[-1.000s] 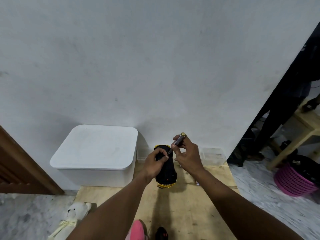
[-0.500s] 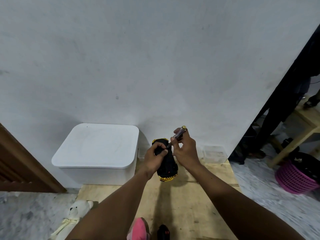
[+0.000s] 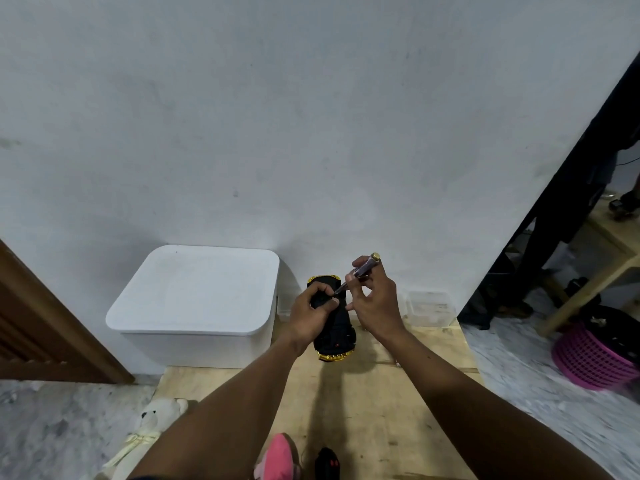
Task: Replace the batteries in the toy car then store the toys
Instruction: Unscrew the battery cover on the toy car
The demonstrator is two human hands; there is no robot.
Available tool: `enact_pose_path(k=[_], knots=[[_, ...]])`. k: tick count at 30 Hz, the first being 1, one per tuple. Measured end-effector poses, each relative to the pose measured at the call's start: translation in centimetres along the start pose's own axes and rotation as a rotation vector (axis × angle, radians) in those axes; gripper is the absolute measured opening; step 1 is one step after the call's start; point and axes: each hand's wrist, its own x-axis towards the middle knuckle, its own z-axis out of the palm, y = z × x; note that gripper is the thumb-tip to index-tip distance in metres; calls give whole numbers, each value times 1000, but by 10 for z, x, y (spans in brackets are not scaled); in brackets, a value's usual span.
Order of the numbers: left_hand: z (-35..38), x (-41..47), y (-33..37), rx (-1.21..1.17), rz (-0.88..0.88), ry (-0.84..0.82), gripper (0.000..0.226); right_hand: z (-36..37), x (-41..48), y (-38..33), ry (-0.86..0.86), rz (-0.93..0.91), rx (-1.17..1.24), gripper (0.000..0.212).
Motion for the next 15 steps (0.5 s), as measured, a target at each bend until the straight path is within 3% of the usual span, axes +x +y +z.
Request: enact_pose_path(k=[15], knots=[[-4, -4, -1, 39, 28, -3, 10, 0, -3, 1, -11, -51, -25, 20]])
